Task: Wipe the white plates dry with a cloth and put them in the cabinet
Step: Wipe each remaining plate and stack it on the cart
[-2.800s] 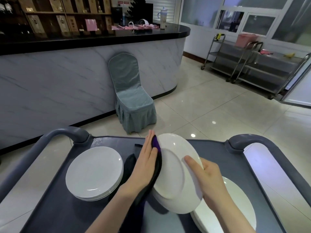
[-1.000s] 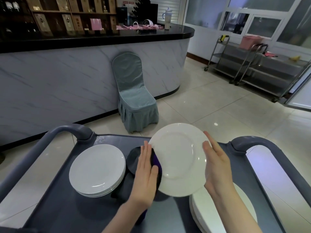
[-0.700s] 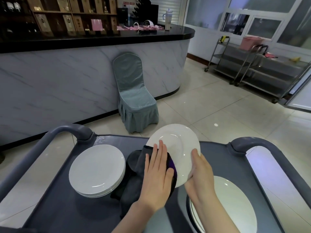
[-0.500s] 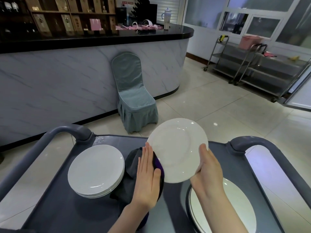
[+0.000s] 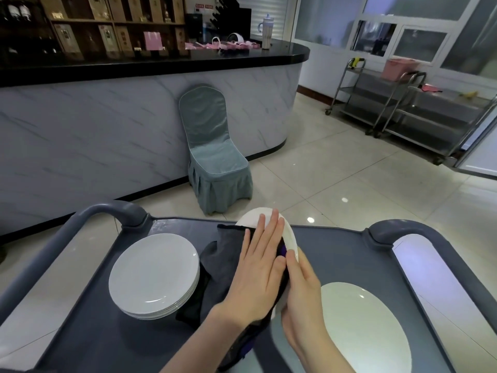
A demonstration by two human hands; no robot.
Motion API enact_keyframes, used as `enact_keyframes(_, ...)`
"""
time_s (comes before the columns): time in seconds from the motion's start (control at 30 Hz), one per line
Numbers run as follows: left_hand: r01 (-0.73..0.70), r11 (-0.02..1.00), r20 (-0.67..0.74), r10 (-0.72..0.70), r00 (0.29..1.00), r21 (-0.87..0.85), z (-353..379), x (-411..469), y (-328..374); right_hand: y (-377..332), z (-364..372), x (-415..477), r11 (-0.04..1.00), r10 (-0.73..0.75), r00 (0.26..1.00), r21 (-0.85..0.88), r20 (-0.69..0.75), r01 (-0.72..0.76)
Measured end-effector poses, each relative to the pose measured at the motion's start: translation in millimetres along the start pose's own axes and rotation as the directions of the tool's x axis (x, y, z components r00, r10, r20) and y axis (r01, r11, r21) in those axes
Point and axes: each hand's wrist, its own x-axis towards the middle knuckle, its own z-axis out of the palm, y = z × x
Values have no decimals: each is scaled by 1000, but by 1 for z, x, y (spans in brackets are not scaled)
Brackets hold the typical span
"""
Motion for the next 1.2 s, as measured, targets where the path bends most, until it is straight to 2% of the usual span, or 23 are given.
enact_keyframes(0.1,50,997,3,-50,999,-59,3,-3,0,0,0,-1,1000,2,1000,-3,0,-2)
enact_keyframes(0.17,95,995,3,-95,995,-35,9,-10,3,-4,-3,2,999,41,999,30,-10,-41)
enact_keyframes(0.27,60,997,29,-61,998,58,18,-27,2,-6,-6,6,993,90,996,82,-25,-88)
enact_keyframes(0.37,55,996,34,-57,998,76,20,-32,0,-6,-6,6,993,84,996,80,-14,-83)
enact_keyframes(0.57,163,977,-32,-169,985,-135,4,9,3,0,-7,-6,999,25,999,28,26,-25)
enact_keyframes(0.7,176,967,-16,-182,983,-182,-2,20,-10,-1,-12,-7,998,58,998,25,4,-58)
enact_keyframes(0.8,238,962,-34,-244,969,-135,-1,13,-27,-10,-22,0,994,71,996,86,-49,-67)
enact_keyframes(0.87,270,957,6,-270,963,-105,2,-3,-36,-19,-29,6,995,42,996,98,-80,-34)
enact_keyframes(0.97,333,940,88,-327,941,-69,16,-30,-30,-30,-38,14,999,-13,997,52,-82,17)
enact_keyframes(1.03,366,930,75,-362,929,-44,26,-35,-16,-31,-36,14,1000,-12,998,28,-67,13)
enact_keyframes(1.2,237,972,-68,-237,969,-6,16,3,-5,-13,-28,0,996,53,999,79,-10,-52)
